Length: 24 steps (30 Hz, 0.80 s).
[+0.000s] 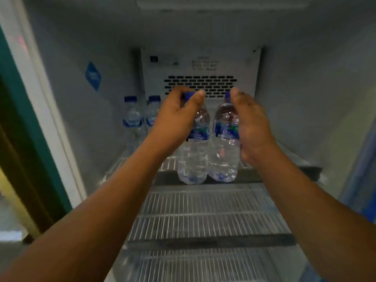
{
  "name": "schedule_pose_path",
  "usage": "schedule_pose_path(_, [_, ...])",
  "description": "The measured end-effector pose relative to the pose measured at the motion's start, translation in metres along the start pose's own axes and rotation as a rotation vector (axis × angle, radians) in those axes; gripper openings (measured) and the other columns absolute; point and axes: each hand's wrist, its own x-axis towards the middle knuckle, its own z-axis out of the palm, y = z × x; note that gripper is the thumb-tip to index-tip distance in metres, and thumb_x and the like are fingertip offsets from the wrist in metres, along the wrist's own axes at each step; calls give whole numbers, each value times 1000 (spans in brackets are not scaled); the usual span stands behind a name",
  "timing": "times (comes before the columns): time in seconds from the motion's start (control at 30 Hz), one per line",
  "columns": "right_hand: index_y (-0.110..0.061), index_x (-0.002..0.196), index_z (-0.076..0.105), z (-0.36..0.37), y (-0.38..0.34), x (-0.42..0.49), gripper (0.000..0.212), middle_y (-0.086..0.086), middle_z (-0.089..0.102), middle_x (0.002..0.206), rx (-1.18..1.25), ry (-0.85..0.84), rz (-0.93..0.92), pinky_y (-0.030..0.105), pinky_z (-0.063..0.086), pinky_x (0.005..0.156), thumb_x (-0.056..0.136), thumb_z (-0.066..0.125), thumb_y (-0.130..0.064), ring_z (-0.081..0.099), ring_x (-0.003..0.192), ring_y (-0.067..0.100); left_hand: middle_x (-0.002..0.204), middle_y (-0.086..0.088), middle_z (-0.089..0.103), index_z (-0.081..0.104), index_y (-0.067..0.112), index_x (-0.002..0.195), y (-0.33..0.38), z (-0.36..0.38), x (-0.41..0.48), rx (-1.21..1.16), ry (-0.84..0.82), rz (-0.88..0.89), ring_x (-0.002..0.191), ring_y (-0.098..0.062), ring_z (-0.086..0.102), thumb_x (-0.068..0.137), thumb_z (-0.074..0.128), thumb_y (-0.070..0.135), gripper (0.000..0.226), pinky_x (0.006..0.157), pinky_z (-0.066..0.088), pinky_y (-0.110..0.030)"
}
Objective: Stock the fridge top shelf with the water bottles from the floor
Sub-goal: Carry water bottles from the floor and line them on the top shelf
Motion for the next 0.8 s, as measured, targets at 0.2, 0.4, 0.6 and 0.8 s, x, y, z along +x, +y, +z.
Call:
schedule_pose_path(0.2, [-16, 91, 66, 0, 7, 58, 31, 1, 70, 84, -178, -2, 4, 46, 52, 93, 88, 58, -46, 69, 92, 26, 96, -17, 68, 57, 8, 100, -5, 11, 63, 92, -39, -5, 92, -32, 65, 91, 48, 45, 39, 85, 50, -45])
schedule_pose_path(0.4, [-17, 91, 64, -17, 36, 93, 27, 3, 70, 86, -229, -44, -39, 35, 54, 81, 91, 55, -42, 67, 81, 15, 78, -4, 56, 55, 13, 91, -25, 13, 105, 403, -236, 12, 69, -14, 52, 90, 51, 46, 33, 64, 43, -28])
schedule_pose_path(0.6, [-23, 89, 64, -26, 55, 113, 21, -8, 69, 78, -300, -6, -62, 18, 50, 65, 93, 53, -41, 66, 68, 0, 74, -4, 55, 54, 15, 81, -41, 22, 134, 835, -261, 193, 67, -18, 51, 87, 49, 54, 39, 63, 41, -31])
schedule_pose_path(0.8, [-24, 92, 63, -30, 65, 122, 24, 0, 71, 89, -338, -15, -73, 39, 54, 87, 91, 54, -46, 68, 83, 14, 66, -1, 50, 58, 12, 81, -48, 22, 144, 1053, -289, 243, 64, -17, 47, 87, 42, 60, 51, 60, 33, -29])
